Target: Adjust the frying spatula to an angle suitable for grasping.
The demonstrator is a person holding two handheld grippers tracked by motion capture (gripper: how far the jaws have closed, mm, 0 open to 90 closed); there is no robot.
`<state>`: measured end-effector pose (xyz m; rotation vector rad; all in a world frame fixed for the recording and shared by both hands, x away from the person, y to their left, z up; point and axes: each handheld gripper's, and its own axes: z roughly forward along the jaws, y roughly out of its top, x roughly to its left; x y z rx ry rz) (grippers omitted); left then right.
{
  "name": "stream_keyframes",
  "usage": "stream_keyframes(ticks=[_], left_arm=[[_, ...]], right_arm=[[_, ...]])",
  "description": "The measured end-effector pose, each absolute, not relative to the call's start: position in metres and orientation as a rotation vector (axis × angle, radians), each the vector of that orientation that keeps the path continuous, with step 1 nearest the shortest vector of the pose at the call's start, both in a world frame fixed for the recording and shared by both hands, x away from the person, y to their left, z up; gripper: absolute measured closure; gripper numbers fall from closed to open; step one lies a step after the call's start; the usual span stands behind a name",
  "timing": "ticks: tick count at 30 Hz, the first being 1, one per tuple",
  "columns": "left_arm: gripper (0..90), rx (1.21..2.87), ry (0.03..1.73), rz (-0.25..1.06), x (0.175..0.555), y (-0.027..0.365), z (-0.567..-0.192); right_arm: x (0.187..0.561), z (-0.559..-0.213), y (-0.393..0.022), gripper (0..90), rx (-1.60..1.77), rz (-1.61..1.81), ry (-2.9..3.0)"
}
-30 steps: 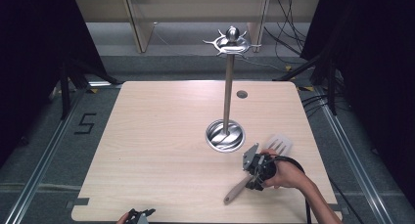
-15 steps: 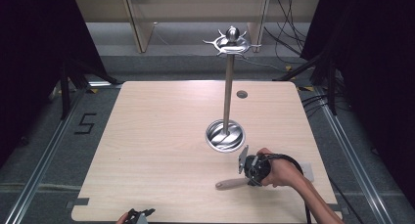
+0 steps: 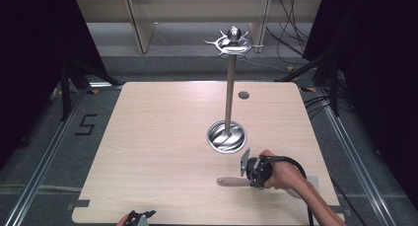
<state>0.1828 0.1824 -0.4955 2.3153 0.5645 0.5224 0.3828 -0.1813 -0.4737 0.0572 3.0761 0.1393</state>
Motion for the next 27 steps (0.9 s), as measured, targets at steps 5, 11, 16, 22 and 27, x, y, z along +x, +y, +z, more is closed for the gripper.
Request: stream_keyframes(ticks=[5, 11, 16, 22, 27], left_arm=[[16.5, 2.315, 0.577, 0.511, 0.182, 0.182, -0.496], [16.5, 2.313, 0.564, 0.527, 0.182, 0.182, -0.495], [16.5, 2.314, 0.564, 0.522, 0.183, 0.182, -0.495], [16.5, 2.307, 0.566, 0.508, 0.183, 0.183, -0.495], [16.5, 2.306, 0.568, 0.523, 0.182, 0.183, -0.494]], right_arm=[[0.383, -0.473, -0.183, 76.3, 0.114, 0.146, 3.057], [0.377, -0.463, -0.189, 76.4, 0.289, 0.218, 3.016], [0.382, -0.45, -0.197, 76.5, 0.279, 0.365, 2.956], [0.381, -0.435, -0.206, 76.5, 0.414, 0.481, 2.914], [0.385, -0.423, -0.217, 76.5, 0.427, 0.646, 2.821]])
